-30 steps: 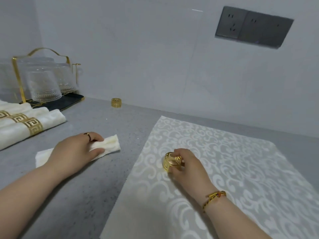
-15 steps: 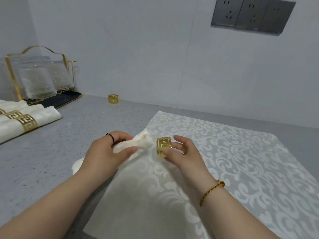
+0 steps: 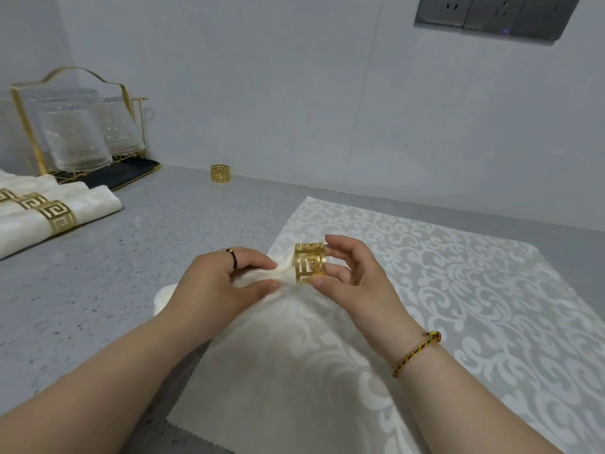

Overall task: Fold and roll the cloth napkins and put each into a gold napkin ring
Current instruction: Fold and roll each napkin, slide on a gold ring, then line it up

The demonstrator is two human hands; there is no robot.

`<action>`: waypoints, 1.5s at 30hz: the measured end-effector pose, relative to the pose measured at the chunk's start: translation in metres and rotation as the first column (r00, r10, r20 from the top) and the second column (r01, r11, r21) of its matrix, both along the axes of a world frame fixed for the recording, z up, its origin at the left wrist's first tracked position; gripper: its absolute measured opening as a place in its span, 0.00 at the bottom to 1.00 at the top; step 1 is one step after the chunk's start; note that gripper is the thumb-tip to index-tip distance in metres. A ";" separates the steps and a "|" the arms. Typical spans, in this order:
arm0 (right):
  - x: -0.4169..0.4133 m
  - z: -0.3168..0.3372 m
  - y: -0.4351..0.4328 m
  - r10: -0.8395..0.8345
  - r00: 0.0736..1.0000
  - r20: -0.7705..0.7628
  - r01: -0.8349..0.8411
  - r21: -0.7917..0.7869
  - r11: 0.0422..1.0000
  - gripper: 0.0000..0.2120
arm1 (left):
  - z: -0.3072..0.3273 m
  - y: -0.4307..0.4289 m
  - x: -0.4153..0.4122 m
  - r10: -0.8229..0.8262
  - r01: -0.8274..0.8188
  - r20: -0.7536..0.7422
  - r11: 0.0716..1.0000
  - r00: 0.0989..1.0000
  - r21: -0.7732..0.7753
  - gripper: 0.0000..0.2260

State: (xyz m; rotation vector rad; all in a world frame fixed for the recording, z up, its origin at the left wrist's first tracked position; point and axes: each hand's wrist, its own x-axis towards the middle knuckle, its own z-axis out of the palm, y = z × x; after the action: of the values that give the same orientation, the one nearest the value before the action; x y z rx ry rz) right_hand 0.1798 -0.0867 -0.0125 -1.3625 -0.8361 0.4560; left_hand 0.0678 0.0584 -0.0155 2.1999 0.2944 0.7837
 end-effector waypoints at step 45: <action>-0.006 -0.009 0.010 -0.157 0.973 -0.171 0.103 -0.290 0.952 0.11 | 0.000 -0.016 0.006 0.052 0.062 -0.190 0.834 0.980 0.548 0.36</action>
State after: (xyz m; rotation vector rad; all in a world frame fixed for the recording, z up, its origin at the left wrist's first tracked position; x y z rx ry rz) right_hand 0.1738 -0.0765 -0.0220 -1.5943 -0.5319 0.6085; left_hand 0.0740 0.0424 -0.0158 2.8367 0.1679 0.7062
